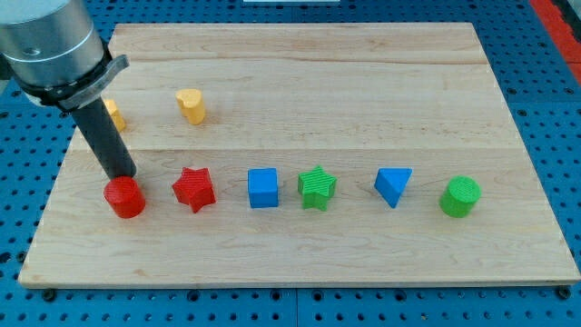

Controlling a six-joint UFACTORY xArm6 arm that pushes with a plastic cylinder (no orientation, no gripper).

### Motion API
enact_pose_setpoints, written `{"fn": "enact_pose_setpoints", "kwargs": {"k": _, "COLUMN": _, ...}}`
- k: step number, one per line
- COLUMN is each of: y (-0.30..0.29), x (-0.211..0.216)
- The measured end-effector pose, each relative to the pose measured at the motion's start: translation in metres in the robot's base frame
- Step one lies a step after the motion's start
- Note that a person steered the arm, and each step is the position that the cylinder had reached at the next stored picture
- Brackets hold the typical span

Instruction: Move the red circle to the left of the red star

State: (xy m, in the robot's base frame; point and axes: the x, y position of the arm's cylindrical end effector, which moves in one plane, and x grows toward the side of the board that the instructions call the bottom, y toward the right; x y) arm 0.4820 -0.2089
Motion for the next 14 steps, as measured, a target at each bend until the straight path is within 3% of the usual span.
{"fn": "enact_pose_setpoints", "kwargs": {"k": 1, "y": 0.004, "x": 0.01}}
{"fn": "enact_pose_setpoints", "kwargs": {"k": 3, "y": 0.066, "x": 0.011}}
{"fn": "enact_pose_setpoints", "kwargs": {"k": 4, "y": 0.042, "x": -0.01}}
{"fn": "enact_pose_setpoints", "kwargs": {"k": 5, "y": 0.035, "x": -0.061}}
{"fn": "enact_pose_setpoints", "kwargs": {"k": 6, "y": -0.012, "x": -0.041}}
{"fn": "enact_pose_setpoints", "kwargs": {"k": 8, "y": -0.087, "x": 0.06}}
{"fn": "enact_pose_setpoints", "kwargs": {"k": 9, "y": -0.058, "x": 0.094}}
{"fn": "enact_pose_setpoints", "kwargs": {"k": 11, "y": 0.012, "x": 0.06}}
{"fn": "enact_pose_setpoints", "kwargs": {"k": 14, "y": 0.048, "x": 0.071}}
